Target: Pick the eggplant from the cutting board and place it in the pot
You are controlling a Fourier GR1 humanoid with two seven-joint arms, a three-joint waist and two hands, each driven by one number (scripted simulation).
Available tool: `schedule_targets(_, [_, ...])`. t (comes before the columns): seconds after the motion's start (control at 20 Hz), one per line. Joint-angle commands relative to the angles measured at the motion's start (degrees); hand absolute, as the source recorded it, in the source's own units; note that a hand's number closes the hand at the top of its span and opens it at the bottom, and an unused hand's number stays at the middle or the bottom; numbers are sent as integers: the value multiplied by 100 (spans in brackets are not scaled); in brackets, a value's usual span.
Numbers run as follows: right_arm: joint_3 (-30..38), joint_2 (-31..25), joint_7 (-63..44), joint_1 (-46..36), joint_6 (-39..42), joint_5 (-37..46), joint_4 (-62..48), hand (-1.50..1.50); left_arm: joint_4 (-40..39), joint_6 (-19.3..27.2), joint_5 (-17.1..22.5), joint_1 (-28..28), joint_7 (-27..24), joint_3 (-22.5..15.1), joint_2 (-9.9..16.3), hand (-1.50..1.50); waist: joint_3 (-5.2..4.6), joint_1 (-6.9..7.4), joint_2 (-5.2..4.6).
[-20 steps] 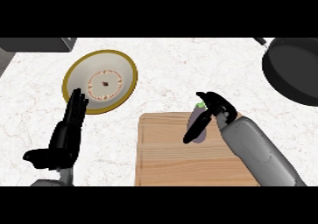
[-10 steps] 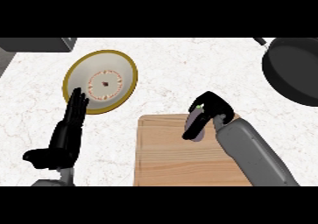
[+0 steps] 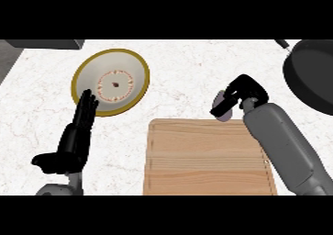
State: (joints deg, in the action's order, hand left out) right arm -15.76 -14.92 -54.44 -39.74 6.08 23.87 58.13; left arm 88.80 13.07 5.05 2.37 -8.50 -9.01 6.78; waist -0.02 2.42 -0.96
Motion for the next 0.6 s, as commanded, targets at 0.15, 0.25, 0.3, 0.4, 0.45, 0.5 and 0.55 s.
schedule_targets(0.15, [715, -1385, -718, -990, -926, 966, -1368, 150, 89, -148, -26, 234, 3, -202, -52, 0, 0, 474, -336])
schedule_targets(0.25, [724, -1616, -813, -1247, -1141, 1261, -1696, 150, 138, -178, -37, 310, 21, -265, -77, 0, 7, 626, -355])
schedule_targets(0.3, [723, -1736, -821, -1387, -1248, 1405, -1821, 150, 97, -235, -42, 301, -33, -229, 2, 0, 3, 708, -374])
schedule_targets(0.4, [651, -1863, -916, -1630, -1558, 1769, -2068, 150, 75, -215, -62, 328, 24, -352, -115, 0, 6, 779, -371])
schedule_targets(0.45, [609, -1920, -918, -1760, -1658, 1927, -2172, 150, 95, -206, -104, 390, 40, -397, -129, 0, 9, 827, -377])
schedule_targets(0.5, [535, -2054, -947, -1839, -1704, 2132, -2311, 150, 159, -321, -39, 345, 6, -371, -46, 0, 1, 918, -369])
schedule_targets(0.55, [503, -2080, -962, -2009, -1830, 2283, -2380, 150, 21, -302, -100, 362, -13, -449, -109, 0, -2, 880, -380])
